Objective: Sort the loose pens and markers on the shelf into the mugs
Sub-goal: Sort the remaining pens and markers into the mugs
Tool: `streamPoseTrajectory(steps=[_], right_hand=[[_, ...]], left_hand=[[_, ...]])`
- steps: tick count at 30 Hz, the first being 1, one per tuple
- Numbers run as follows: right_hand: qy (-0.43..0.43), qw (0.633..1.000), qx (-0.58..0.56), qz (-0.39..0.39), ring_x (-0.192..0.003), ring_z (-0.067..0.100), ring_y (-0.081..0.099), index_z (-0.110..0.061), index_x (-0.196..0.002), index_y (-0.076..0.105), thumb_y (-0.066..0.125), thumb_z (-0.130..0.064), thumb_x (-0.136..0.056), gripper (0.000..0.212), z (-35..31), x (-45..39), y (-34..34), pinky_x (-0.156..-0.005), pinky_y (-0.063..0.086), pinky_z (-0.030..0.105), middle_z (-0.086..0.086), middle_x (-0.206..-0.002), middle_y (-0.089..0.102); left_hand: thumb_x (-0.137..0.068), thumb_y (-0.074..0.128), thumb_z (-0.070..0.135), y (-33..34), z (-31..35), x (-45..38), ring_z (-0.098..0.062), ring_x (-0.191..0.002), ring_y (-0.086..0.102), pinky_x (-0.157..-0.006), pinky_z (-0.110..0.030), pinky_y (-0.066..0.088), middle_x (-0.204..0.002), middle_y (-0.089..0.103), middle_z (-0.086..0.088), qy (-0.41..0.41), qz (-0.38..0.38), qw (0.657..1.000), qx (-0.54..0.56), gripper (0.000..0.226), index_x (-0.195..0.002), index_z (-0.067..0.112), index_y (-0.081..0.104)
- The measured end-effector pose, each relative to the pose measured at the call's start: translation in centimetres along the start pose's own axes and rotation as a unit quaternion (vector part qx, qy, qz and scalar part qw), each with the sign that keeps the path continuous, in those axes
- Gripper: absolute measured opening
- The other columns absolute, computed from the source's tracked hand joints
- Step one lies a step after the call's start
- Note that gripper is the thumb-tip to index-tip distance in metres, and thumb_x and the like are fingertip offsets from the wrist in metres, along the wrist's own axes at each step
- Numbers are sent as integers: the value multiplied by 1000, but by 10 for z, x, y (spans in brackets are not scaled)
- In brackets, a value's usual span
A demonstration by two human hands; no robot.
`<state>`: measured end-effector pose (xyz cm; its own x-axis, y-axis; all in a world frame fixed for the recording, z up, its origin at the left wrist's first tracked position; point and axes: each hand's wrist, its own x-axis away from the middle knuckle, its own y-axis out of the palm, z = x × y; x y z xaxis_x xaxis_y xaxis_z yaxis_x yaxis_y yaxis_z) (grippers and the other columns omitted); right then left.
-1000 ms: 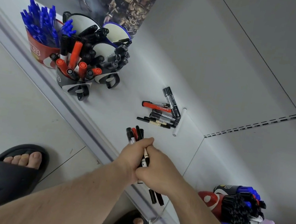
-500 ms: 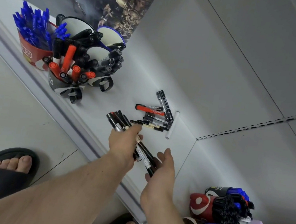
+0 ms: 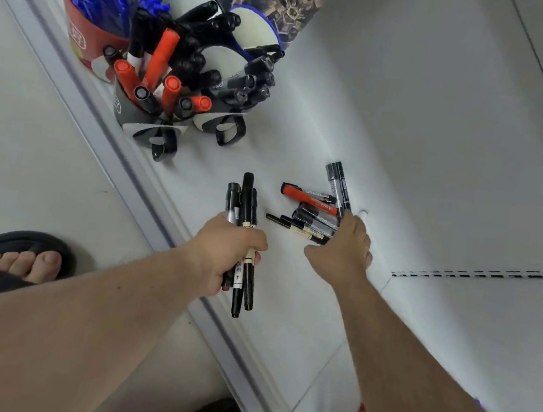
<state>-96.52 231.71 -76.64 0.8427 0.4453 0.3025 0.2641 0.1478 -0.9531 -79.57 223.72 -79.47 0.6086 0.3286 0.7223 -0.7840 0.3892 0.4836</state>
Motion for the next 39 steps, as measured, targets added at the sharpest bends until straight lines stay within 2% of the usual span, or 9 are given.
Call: streamPoseTrajectory(steps=[3, 6, 11, 17, 21, 27, 32, 35, 39], right_hand=[[-88, 969, 231, -12, -149, 27, -1, -17, -153, -8, 73, -25, -61, 122, -8, -48, 3, -119, 10, 48, 7, -161, -8], [-155, 939, 304, -45, -150, 28, -6, -18, -152, -13, 73, -26, -61, 126, -19, -70, 16, -120, 4, 52, 6, -161, -6], [-195, 947, 254, -37, -137, 29, 27, -17, -148, 13, 71, -23, -69, 98, -17, -76, 28, -116, 22, 44, 8, -142, 29], [-203, 961, 187, -19, -105, 27, 55, -13, -127, 38, 69, -31, -78, 60, -16, -33, 39, -85, 45, 39, 6, -117, 53], [-73, 994, -38, -71, -80, 18, 62, -19, -112, 41, 67, -48, -81, 49, -13, 5, 52, -66, 54, 35, -3, -93, 60], [114, 951, -269, -96, -82, 19, 64, -13, -116, 44, 74, -35, -70, 59, -18, 38, 63, -70, 58, 38, 3, -97, 61], [128, 971, -173, -103, -111, 28, 56, -14, -133, 49, 48, -83, -61, 100, -13, 26, 47, -91, 50, 43, 9, -128, 52], [162, 973, -161, -10, -125, 33, 42, -19, -144, 41, 45, -74, -76, 88, 15, -17, 26, -100, 42, 50, 12, -140, 41], [211, 945, -248, -34, -121, 31, 37, -41, -152, 13, 61, -68, -73, 96, 41, -75, 10, -96, 39, 46, 7, -150, 25]], left_hand=[[-76, 65, -1, -5, 2, -6, -16, -49, 52, -56, -26, 40, -61, 52, -1, -7, 6, 1000, 2, 30, -97, 17, 53], [-76, 64, 1, -6, 5, -11, -17, -53, 52, -56, -26, 38, -59, 53, 0, -6, 18, 1000, -17, 29, -97, 19, 53], [-76, 66, 0, -3, 9, -19, -19, -55, 53, -60, -31, 41, -67, 52, -3, 8, 24, 999, -22, 30, -96, 18, 51], [-78, 69, 2, 6, 7, -16, -16, -55, 51, -43, -20, 41, -70, 51, -4, 23, 59, 997, -31, 28, -86, 15, 46], [-78, 68, -1, 8, 6, -12, -18, -59, 52, -48, -23, 44, -70, 52, -4, 39, 76, 995, -43, 27, -88, 13, 48], [-78, 65, 1, 9, -1, -9, -20, -67, 55, -49, -24, 44, -81, 56, -8, 49, 115, 990, -67, 23, -93, 11, 51], [-79, 71, 9, 9, -3, -11, -20, -78, 63, -62, -29, 53, -91, 65, -7, 56, 115, 986, -109, 30, -103, 14, 55], [-81, 70, 7, 6, -3, -16, -15, -69, 56, -56, -24, 48, -88, 60, -5, 53, 109, 985, -122, 27, -101, 15, 53], [-79, 70, 6, 5, -4, -25, -17, -64, 55, -53, -25, 48, -83, 60, -7, 50, 112, 984, -131, 30, -103, 12, 54]])
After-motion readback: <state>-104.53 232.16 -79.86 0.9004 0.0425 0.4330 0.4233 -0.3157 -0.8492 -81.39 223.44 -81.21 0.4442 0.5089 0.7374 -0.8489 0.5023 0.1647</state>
